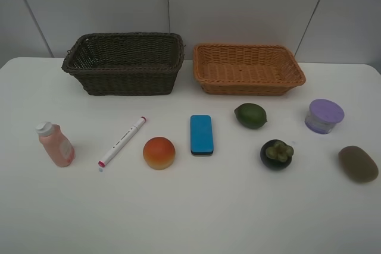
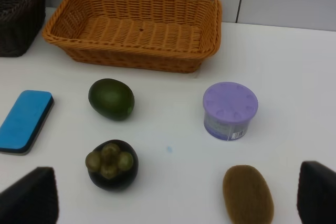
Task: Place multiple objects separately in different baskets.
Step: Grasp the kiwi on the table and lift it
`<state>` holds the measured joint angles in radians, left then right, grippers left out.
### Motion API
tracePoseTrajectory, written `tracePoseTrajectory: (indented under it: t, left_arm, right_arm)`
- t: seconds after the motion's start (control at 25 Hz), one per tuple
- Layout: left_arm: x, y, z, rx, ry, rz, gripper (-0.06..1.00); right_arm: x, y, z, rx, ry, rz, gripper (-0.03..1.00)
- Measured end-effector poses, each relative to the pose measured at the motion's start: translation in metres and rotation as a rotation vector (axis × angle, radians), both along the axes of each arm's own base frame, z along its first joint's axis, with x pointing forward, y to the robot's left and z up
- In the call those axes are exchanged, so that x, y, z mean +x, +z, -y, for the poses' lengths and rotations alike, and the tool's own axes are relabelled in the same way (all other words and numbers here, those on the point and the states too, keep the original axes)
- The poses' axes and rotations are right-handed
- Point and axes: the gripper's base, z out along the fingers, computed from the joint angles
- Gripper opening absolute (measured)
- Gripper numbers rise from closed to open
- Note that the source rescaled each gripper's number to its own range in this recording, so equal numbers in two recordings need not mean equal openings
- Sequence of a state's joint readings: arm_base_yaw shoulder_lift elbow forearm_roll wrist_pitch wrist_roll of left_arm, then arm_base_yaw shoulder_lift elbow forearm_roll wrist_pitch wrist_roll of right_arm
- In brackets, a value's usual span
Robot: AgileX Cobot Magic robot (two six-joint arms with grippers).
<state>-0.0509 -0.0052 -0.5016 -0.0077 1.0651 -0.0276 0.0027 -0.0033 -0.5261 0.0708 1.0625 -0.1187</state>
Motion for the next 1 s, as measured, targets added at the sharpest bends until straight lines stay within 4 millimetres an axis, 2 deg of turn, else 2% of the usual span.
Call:
tracePoseTrajectory:
  t: [1.0]
  left_arm:
    - [0.0000,0.0000,0.0000,0.000,0.000,0.000,1.00]
  right_arm:
    - [0.0000,0.0000,0.0000,0.000,0.000,0.000,0.99]
